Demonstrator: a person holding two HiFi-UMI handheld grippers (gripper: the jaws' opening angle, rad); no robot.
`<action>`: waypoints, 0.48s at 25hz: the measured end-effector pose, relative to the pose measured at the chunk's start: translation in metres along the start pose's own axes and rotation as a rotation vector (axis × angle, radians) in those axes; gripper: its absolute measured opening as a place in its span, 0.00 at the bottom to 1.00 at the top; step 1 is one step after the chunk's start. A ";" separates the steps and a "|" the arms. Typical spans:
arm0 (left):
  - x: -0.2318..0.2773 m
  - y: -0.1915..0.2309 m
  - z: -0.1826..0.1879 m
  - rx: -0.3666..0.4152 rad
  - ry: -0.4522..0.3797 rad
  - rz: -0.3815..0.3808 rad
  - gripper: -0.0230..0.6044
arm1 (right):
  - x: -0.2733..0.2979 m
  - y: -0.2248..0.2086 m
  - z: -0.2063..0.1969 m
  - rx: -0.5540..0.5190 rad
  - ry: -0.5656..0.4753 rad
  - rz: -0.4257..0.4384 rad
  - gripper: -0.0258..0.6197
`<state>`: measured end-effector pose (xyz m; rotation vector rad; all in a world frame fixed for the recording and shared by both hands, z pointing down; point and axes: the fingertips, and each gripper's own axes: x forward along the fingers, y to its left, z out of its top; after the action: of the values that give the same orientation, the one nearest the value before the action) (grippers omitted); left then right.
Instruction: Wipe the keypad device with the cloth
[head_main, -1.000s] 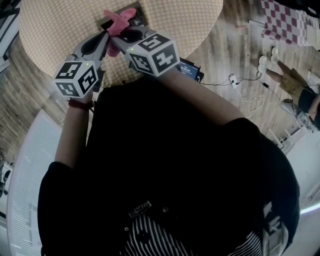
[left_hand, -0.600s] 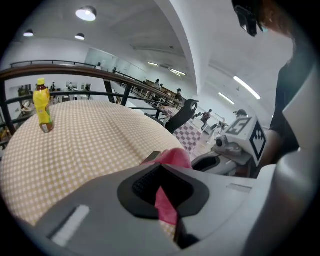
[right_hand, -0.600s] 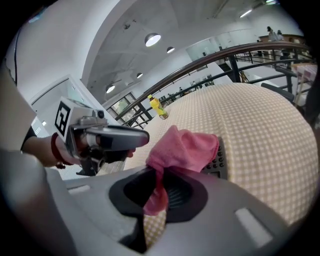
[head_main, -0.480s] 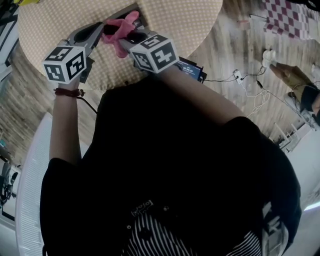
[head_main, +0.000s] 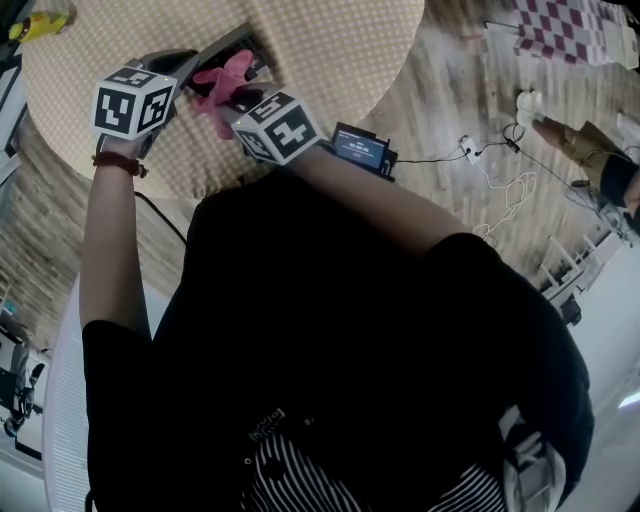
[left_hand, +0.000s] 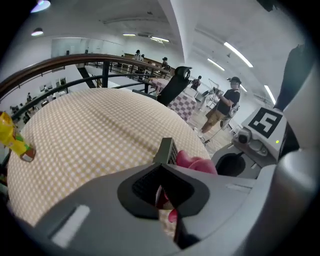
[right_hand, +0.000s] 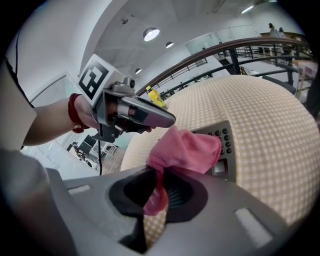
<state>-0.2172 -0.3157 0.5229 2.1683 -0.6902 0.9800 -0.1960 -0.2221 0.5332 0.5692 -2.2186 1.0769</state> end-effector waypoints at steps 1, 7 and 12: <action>0.004 0.003 -0.005 -0.006 0.015 0.009 0.04 | 0.001 0.000 0.001 0.002 -0.002 0.003 0.12; 0.023 0.009 -0.017 -0.020 0.039 0.035 0.04 | 0.007 -0.004 0.005 -0.012 -0.027 0.000 0.12; 0.024 0.013 -0.016 0.003 0.045 0.050 0.04 | 0.016 -0.005 0.027 -0.044 -0.062 -0.025 0.12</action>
<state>-0.2187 -0.3169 0.5543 2.1340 -0.7256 1.0535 -0.2136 -0.2489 0.5339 0.6177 -2.2765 1.0080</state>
